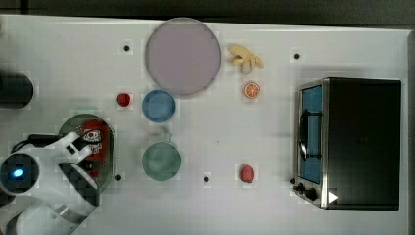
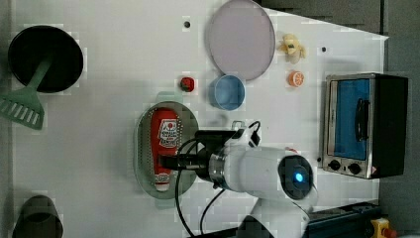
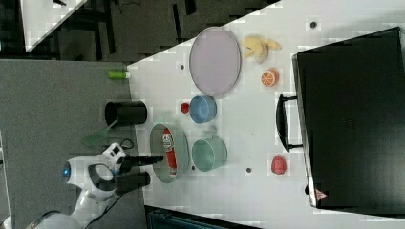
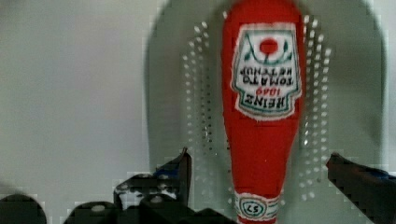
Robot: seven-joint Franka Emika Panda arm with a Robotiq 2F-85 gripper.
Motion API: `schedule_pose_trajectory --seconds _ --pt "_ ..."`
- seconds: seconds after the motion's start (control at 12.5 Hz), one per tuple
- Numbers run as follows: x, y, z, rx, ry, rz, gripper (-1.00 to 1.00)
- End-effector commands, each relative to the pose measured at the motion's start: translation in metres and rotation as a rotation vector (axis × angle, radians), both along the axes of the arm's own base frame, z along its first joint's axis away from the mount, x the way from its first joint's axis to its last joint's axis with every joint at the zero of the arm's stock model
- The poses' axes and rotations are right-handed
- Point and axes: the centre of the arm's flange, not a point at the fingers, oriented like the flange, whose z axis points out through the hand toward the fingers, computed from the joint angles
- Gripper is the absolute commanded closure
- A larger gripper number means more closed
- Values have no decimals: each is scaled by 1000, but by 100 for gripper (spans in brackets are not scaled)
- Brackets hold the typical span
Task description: Pick ketchup from strainer and place it on the table
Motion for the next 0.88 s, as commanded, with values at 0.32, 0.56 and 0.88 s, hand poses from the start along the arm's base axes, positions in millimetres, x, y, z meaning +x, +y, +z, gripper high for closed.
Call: schedule_pose_trajectory --seconds 0.32,0.56,0.88 --pt "27 -2 -34 21 -59 -45 -100" --pt "37 -1 -53 10 -63 -16 -100" --pt "36 11 -80 7 -20 -57 -100"
